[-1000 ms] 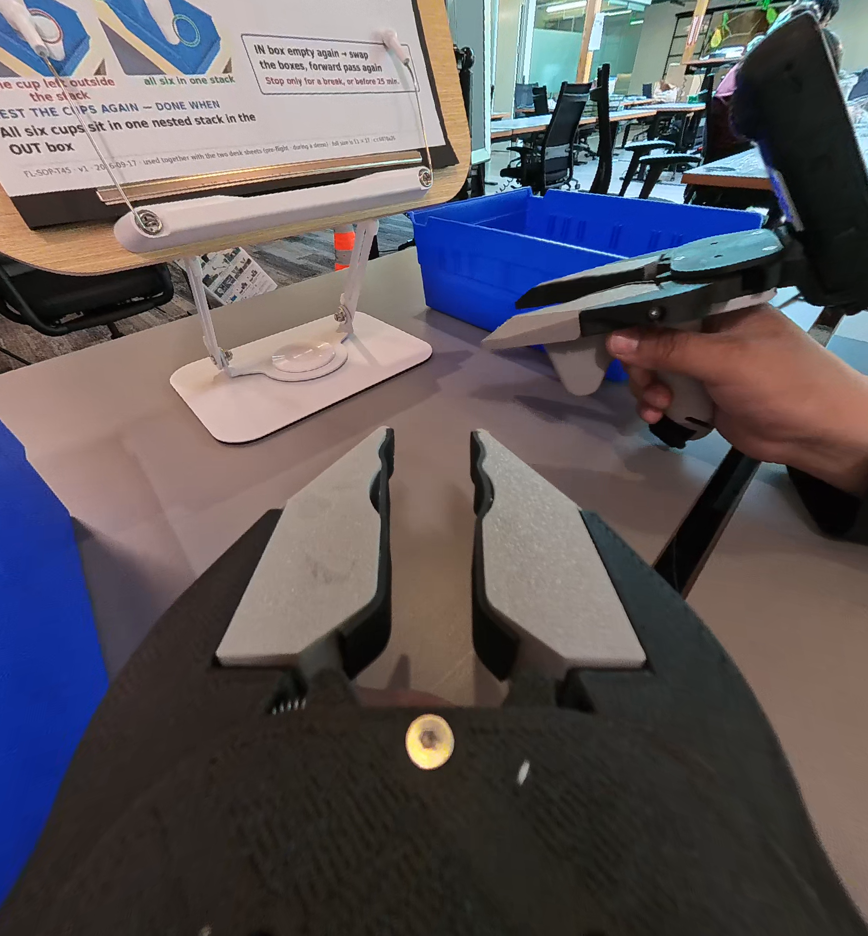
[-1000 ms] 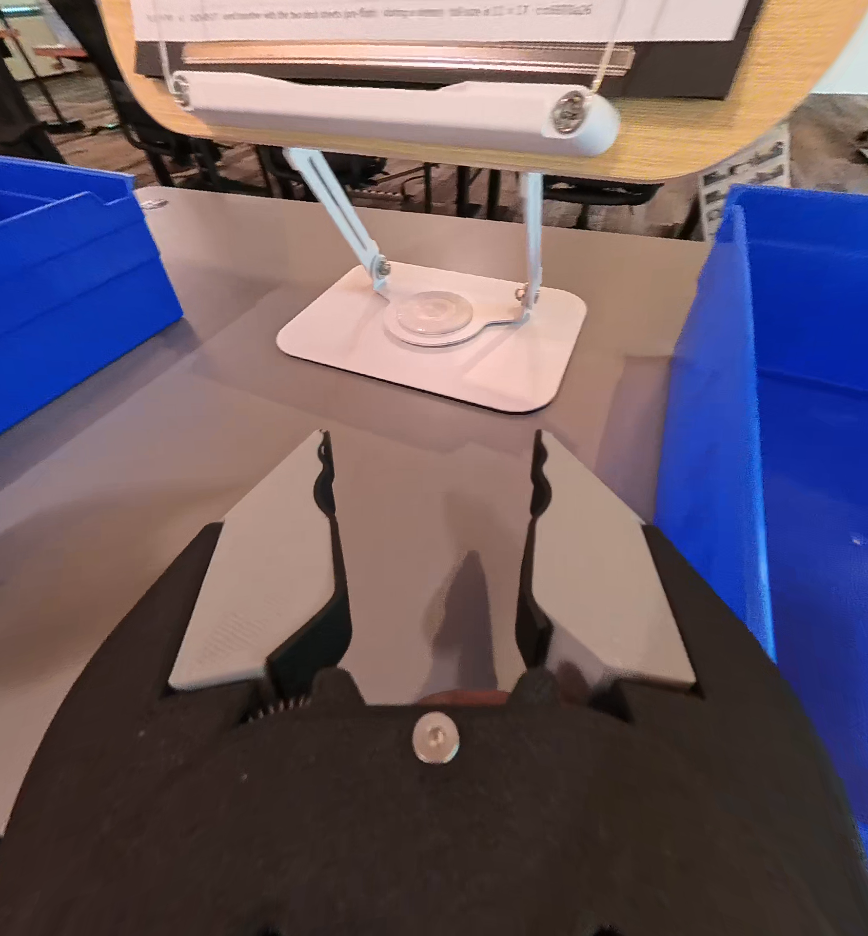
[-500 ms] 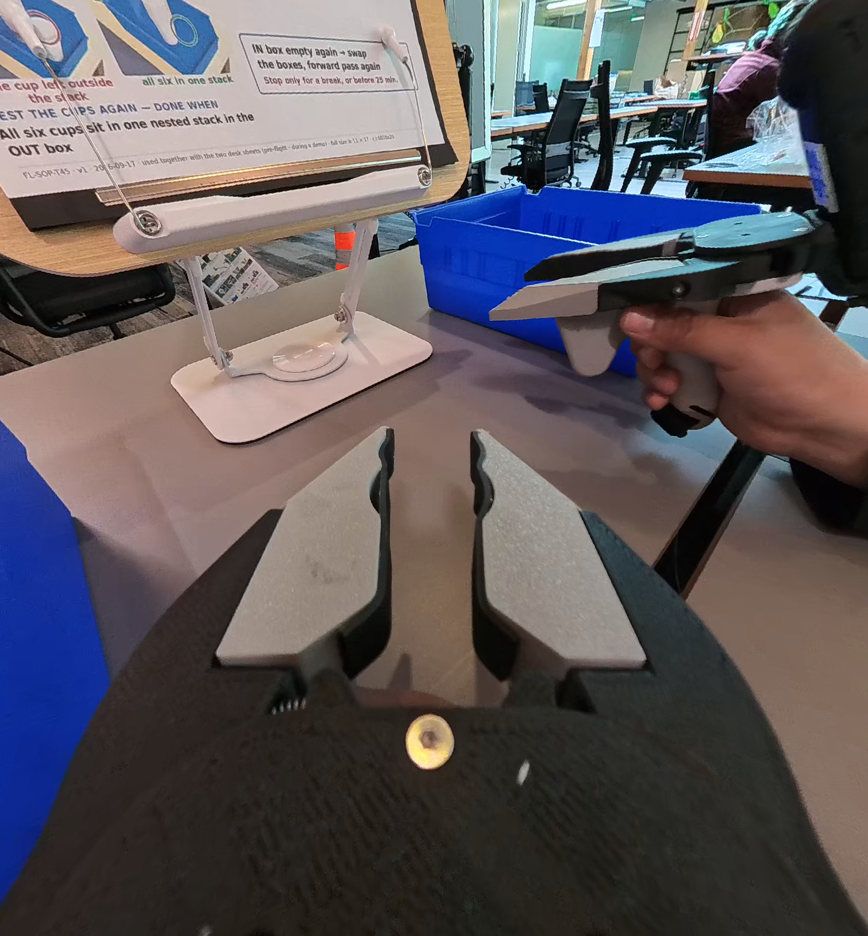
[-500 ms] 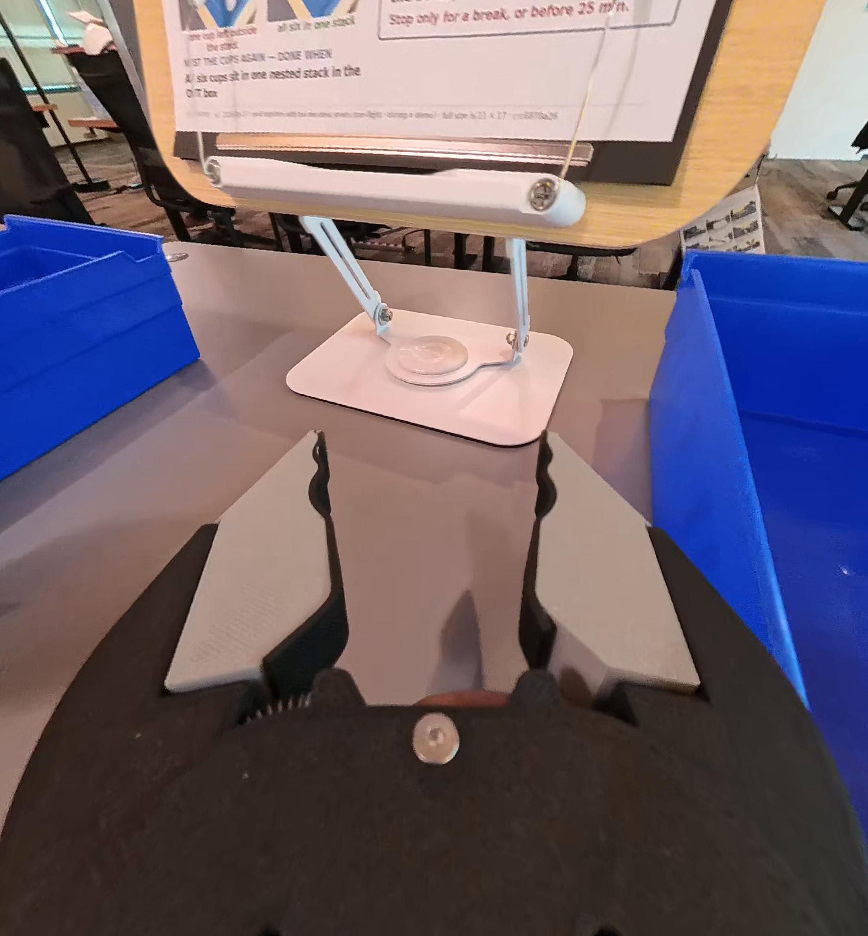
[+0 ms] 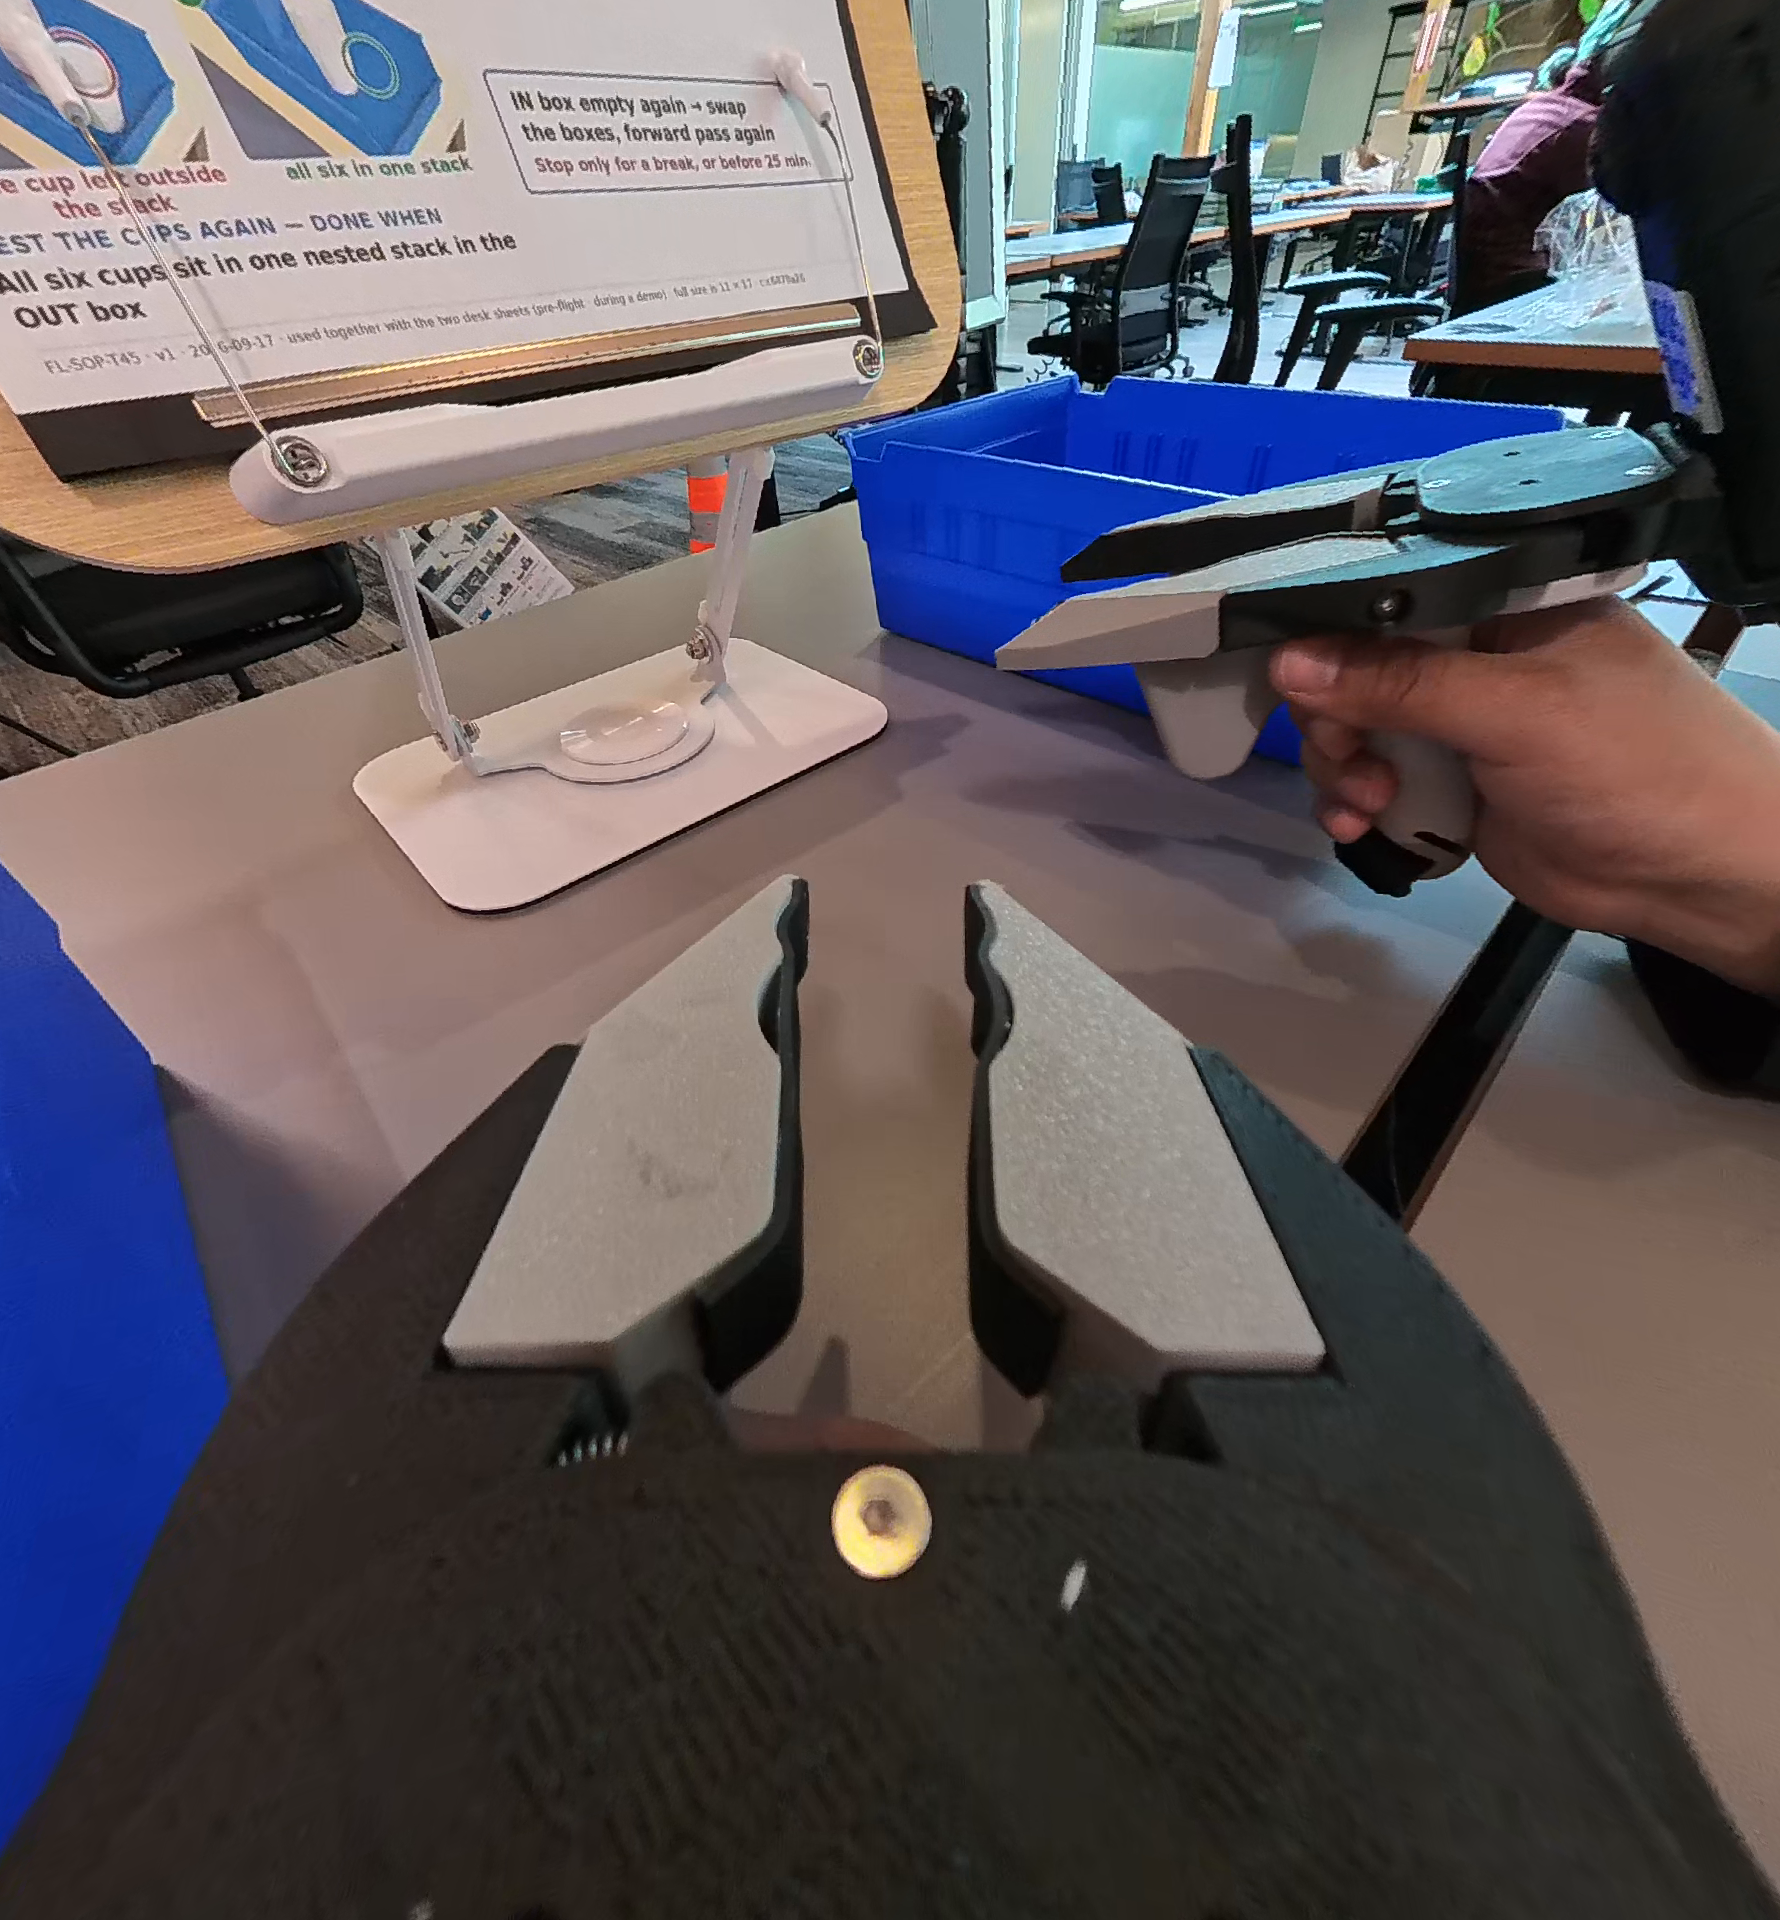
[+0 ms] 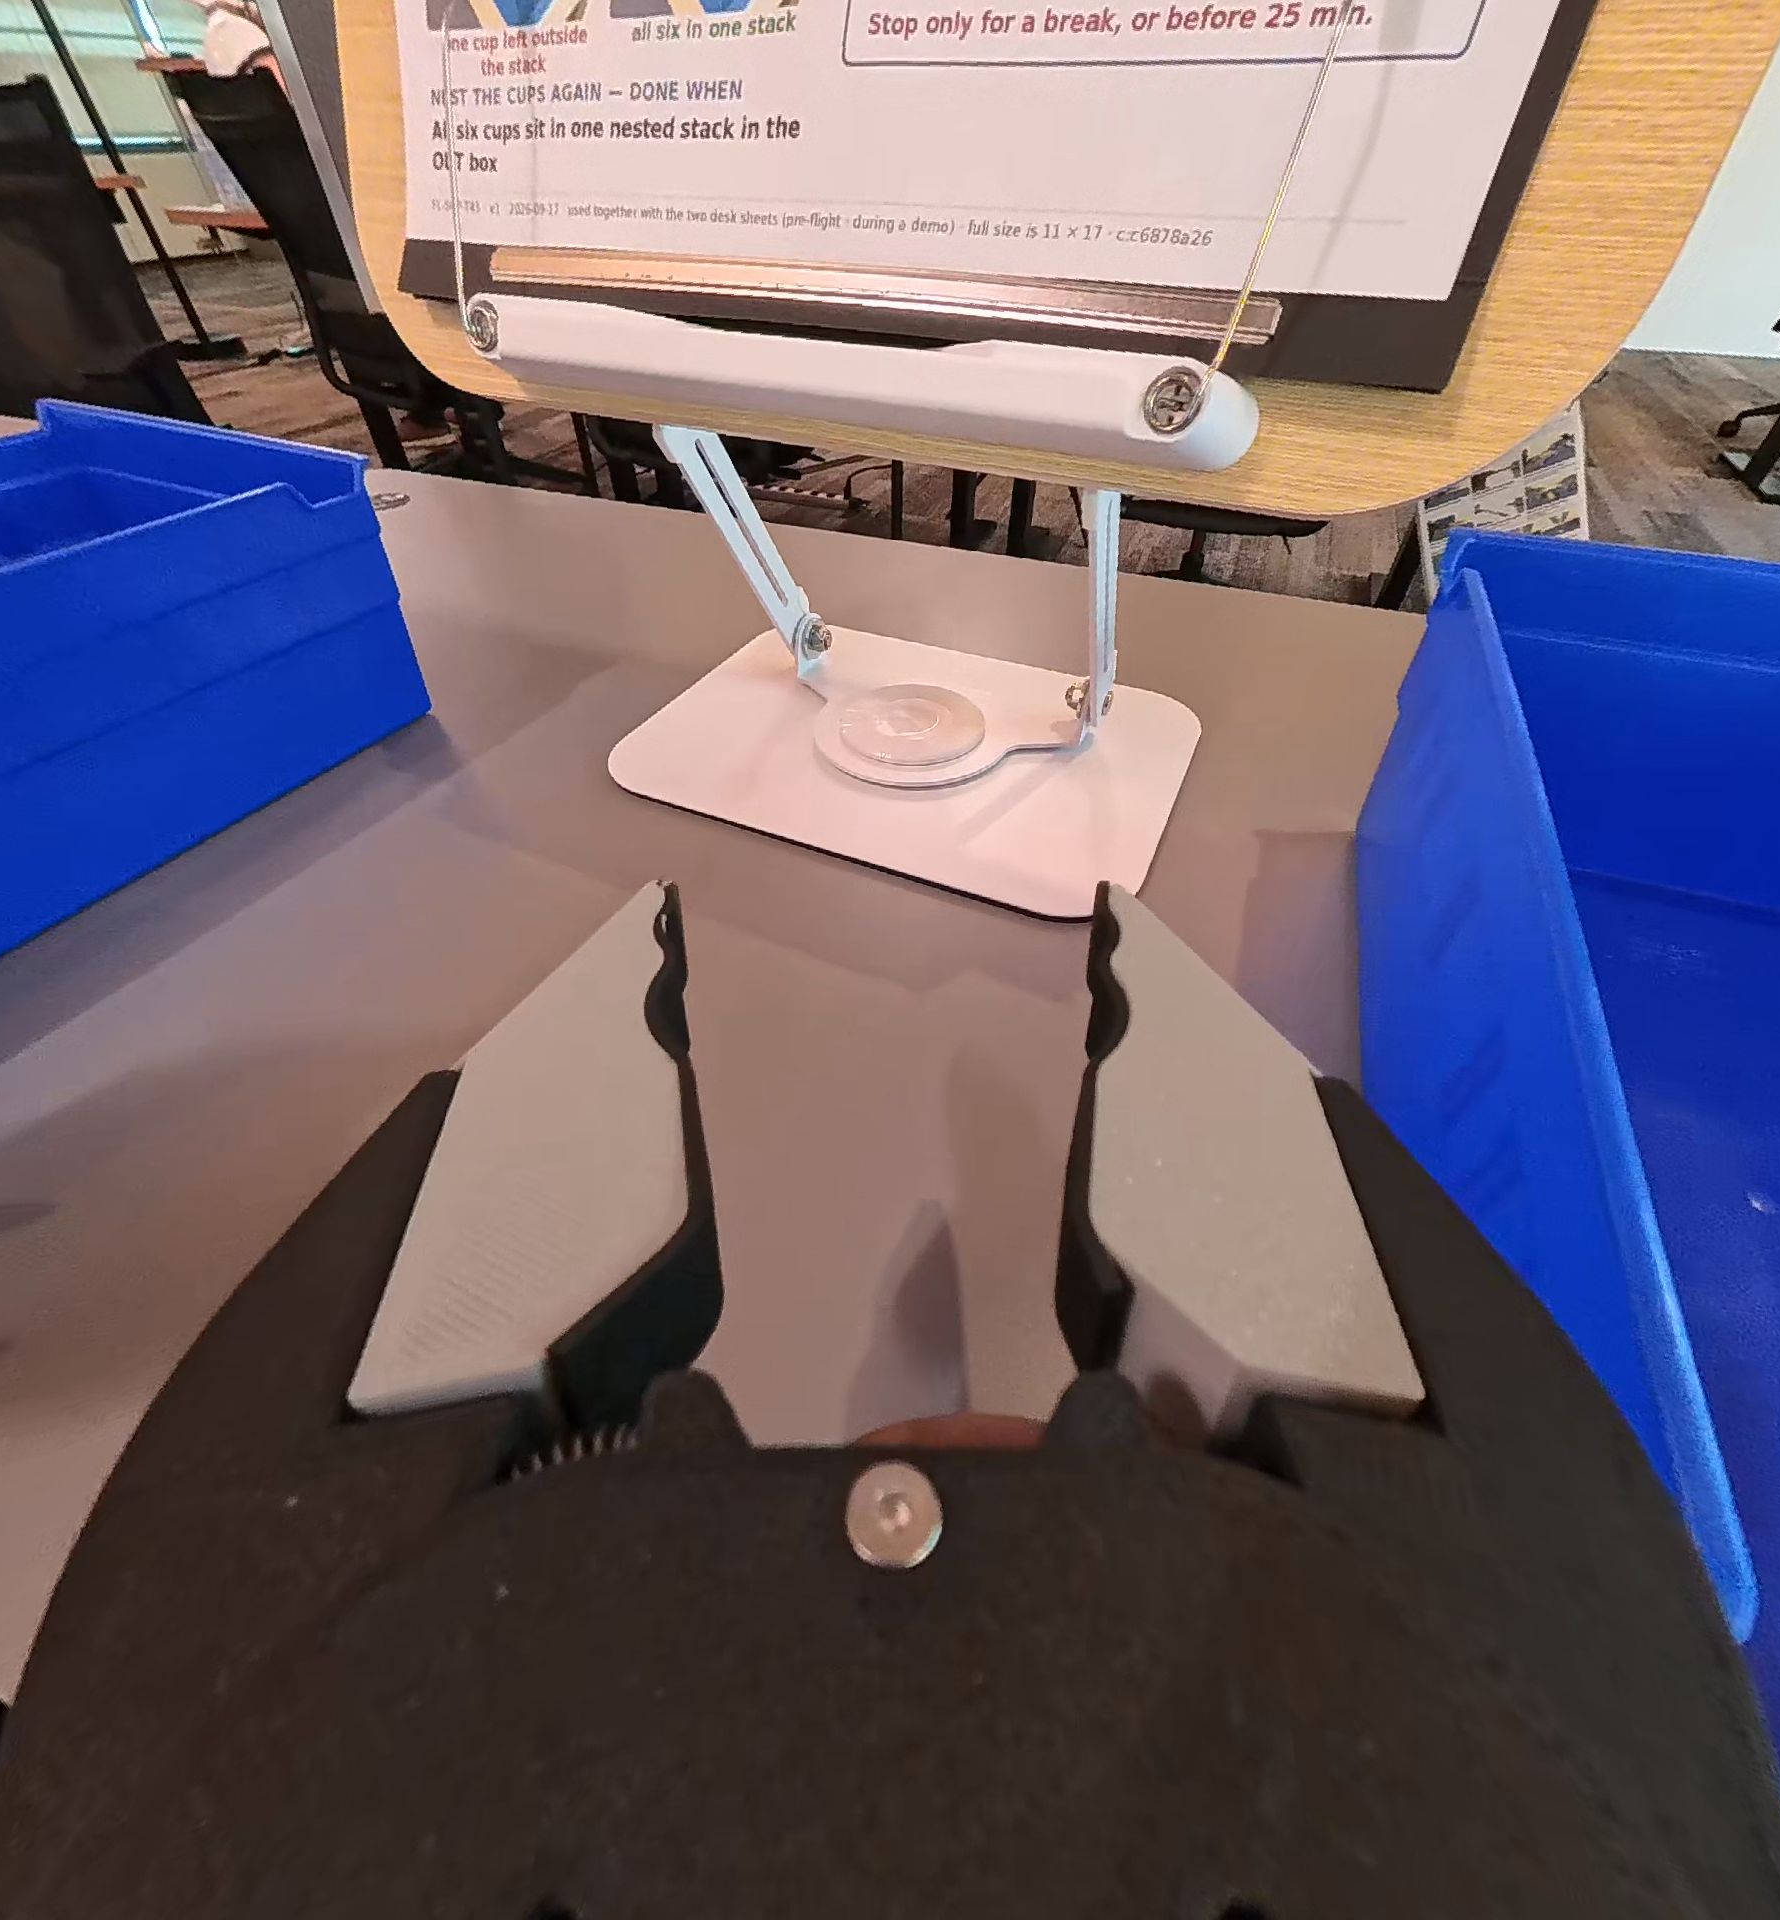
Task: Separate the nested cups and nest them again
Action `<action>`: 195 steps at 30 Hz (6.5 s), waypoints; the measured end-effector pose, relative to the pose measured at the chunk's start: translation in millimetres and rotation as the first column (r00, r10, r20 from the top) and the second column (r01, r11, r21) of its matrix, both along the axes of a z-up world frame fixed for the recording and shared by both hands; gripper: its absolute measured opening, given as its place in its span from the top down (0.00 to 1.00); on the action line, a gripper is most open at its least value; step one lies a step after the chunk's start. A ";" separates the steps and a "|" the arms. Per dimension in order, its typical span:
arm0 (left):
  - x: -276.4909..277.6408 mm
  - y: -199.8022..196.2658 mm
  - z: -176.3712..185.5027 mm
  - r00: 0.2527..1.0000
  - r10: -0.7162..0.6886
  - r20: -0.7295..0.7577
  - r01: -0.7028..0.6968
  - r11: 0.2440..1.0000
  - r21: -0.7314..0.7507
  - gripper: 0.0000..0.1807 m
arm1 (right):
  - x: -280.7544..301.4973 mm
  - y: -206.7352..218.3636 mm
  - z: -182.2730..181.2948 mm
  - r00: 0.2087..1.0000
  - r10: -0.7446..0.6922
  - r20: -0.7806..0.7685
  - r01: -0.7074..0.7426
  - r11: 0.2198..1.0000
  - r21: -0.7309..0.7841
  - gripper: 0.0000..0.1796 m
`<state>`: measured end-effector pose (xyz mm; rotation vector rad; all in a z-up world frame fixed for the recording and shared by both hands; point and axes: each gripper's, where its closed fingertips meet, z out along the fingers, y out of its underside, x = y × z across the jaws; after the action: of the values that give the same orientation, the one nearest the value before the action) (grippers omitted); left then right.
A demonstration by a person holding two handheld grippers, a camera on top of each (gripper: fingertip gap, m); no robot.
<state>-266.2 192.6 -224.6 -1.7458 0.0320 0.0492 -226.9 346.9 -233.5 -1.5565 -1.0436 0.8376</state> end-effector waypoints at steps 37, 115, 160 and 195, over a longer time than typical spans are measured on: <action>0.7 0.8 -2.6 1.000 -0.003 -0.009 0.002 1.000 -0.013 0.85 | -1.8 -2.6 -1.6 1.000 0.011 0.009 -0.011 1.000 0.002 0.59; -0.9 -0.4 -5.3 0.999 0.012 -0.045 -0.013 1.000 -0.023 0.95 | -9.7 -28.9 -6.3 0.987 0.144 0.071 -0.150 0.985 0.082 0.88; -0.7 1.3 -8.5 1.000 0.013 0.002 -0.013 0.999 -0.030 0.88 | -11.4 -33.0 -7.4 0.984 0.167 0.070 -0.172 0.983 0.070 0.89; 19.8 -29.9 64.4 0.999 0.009 -0.052 -0.008 1.000 0.026 0.77 | -12.5 -42.4 1.6 0.977 0.210 0.024 -0.211 0.975 0.063 0.89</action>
<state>-246.4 162.7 -160.2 -1.7184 0.0616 0.1007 -239.4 304.6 -231.9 -1.4169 -1.2526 0.9257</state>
